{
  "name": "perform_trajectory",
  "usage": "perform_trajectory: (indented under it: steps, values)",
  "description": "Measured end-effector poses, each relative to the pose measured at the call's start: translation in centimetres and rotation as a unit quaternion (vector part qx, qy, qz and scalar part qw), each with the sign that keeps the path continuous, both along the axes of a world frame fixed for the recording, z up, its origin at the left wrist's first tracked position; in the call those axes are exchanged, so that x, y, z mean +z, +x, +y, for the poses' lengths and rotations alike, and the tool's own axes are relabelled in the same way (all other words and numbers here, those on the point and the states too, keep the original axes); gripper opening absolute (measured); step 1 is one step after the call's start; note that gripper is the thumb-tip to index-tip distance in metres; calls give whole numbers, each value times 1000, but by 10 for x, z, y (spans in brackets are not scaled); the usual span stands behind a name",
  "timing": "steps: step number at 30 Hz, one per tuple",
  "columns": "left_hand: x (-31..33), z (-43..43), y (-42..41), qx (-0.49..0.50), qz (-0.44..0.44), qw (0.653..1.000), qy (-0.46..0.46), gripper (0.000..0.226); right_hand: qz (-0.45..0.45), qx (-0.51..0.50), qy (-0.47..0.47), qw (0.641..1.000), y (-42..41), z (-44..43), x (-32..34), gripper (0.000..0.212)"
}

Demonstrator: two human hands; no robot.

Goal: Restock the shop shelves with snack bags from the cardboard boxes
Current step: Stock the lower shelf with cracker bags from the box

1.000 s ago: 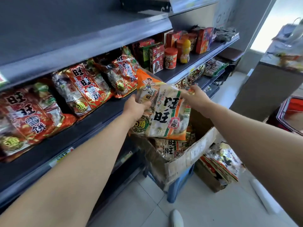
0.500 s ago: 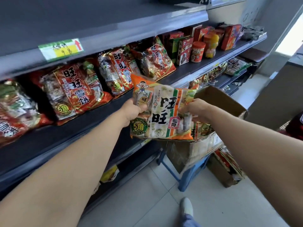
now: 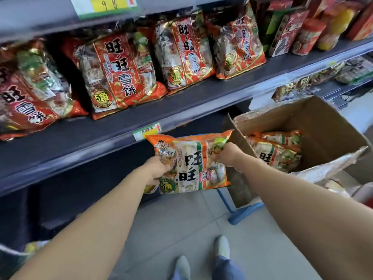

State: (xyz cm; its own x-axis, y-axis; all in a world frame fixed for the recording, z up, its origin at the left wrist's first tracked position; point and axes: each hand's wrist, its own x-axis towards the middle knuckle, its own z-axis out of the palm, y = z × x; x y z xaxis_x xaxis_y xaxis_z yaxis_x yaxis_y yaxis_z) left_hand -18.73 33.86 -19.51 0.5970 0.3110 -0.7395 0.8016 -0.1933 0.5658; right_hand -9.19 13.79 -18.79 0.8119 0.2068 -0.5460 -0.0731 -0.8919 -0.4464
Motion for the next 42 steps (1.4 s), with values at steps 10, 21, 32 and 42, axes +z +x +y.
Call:
perform_trajectory:
  steps: [10, 21, 32, 42]
  values:
    - [-103, 3, 35, 133, -90, 985, 68, 22, -9, -50, 147, 988, 62, 35, -103, 20]
    - [-220, 37, 98, 263, -275, 921, 80, 13, -104, -213, 365, 901, 122, 97, -236, 27]
    - [-302, 95, 189, 244, -393, 876, 136, 13, -203, -171, 384, 884, 196, 151, -304, 41]
    - [-352, 95, 209, 204, -414, 852, 246, 53, -256, -118, 333, 900, 214, 144, -361, 66]
